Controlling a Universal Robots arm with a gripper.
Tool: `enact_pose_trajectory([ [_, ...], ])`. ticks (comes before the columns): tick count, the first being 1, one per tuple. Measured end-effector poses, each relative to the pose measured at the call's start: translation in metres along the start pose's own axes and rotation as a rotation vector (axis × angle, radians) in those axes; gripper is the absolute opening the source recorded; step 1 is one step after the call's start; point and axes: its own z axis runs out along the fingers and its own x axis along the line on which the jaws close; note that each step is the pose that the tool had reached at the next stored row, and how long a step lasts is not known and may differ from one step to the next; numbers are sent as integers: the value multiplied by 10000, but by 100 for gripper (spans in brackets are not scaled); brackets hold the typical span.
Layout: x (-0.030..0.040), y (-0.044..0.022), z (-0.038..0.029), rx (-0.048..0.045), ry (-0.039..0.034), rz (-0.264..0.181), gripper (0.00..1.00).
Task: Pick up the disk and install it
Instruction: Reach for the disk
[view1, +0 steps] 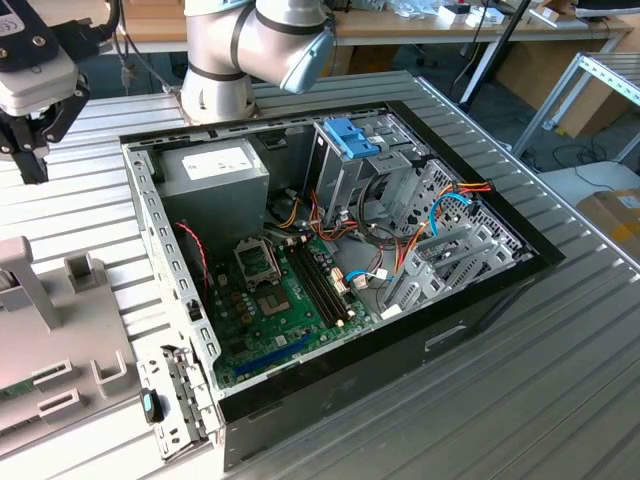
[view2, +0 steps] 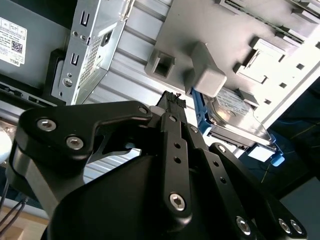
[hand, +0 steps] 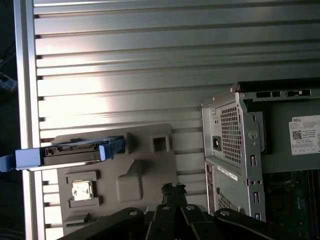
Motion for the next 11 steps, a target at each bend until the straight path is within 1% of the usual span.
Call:
enact_pose_trajectory([
  [7,16,-1,0,0,0,1,11],
  [11,56,-4,-2,0,0,0,11],
])
